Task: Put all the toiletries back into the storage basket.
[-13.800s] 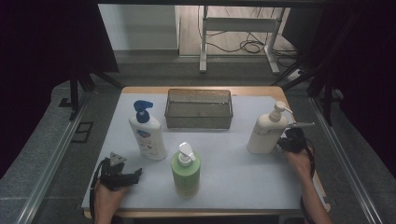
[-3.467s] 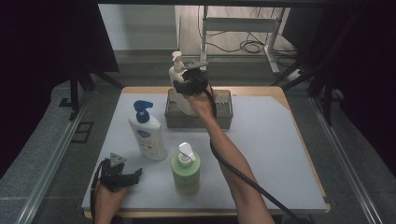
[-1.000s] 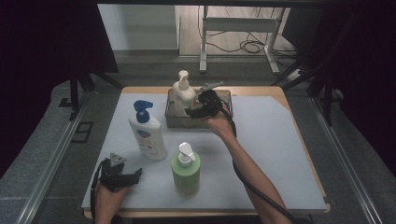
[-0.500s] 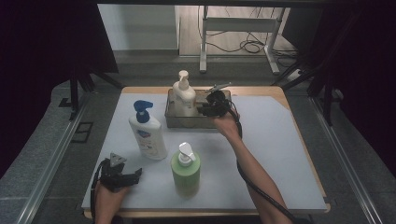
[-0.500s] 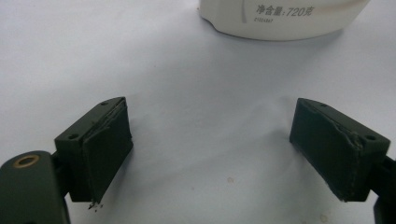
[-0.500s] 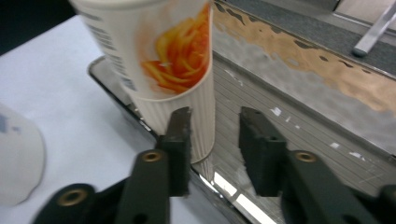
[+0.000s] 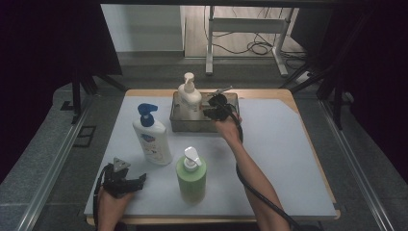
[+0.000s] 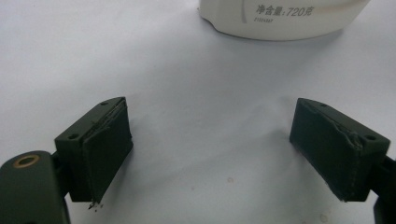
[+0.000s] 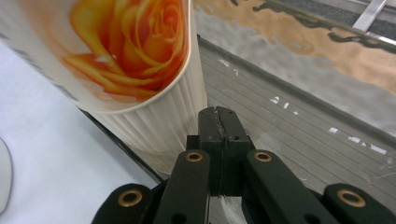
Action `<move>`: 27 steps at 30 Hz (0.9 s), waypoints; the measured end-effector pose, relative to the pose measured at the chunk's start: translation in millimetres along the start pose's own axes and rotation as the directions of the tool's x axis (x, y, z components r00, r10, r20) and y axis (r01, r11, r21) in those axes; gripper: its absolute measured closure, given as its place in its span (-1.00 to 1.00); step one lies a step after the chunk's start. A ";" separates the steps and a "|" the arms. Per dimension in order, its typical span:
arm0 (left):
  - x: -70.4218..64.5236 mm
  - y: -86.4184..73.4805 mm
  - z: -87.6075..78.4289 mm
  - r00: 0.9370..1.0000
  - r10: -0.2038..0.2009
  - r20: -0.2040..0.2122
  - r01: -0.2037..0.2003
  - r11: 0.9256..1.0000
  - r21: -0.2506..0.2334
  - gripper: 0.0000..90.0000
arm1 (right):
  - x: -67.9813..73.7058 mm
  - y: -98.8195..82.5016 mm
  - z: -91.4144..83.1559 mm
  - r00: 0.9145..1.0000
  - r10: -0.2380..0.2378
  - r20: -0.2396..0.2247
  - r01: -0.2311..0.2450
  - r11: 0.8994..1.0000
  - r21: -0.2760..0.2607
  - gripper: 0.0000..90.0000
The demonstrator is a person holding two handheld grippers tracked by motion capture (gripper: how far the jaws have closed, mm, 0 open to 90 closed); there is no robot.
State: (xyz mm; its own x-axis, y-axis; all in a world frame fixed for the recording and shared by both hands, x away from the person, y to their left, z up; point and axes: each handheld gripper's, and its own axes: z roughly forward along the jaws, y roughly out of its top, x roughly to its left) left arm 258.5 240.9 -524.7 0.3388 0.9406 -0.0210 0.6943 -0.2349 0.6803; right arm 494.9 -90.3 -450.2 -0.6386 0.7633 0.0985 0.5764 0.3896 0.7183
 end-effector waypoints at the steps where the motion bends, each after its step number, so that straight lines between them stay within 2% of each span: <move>1: 0.0 0.0 0.0 1.000 0.000 0.000 0.000 1.000 0.000 -0.73 | 0.7 0.0 1.9 1.000 0.001 -0.002 -0.001 1.000 0.005 1.00; 6: 0.0 0.0 0.0 1.000 0.000 0.000 0.000 1.000 0.000 -0.73 | 2.9 0.2 9.7 1.000 -0.001 0.008 0.001 1.000 0.020 1.00; 9: 0.1 0.0 0.0 1.000 0.000 0.000 0.000 1.000 0.000 -0.73 | 0.9 0.2 11.7 0.999 0.035 -0.004 -0.035 0.999 0.016 1.00; 14: 0.0 0.0 0.0 1.000 0.000 0.000 0.000 1.000 0.000 -0.73 | 3.0 1.4 14.2 0.999 0.046 0.003 -0.046 0.999 0.021 1.00; 27: 0.0 0.0 0.0 1.000 0.000 0.000 0.000 1.000 0.000 -0.73 | 11.8 3.3 22.7 0.999 0.042 -0.003 -0.042 0.998 0.036 0.99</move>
State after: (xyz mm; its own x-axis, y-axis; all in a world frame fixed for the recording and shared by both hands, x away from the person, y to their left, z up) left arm 258.6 240.9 -524.7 0.3391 0.9405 -0.0207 0.6944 -0.2354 0.6800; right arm 500.8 -68.3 -462.3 -0.6155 0.7772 0.1306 0.6206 0.3759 0.6882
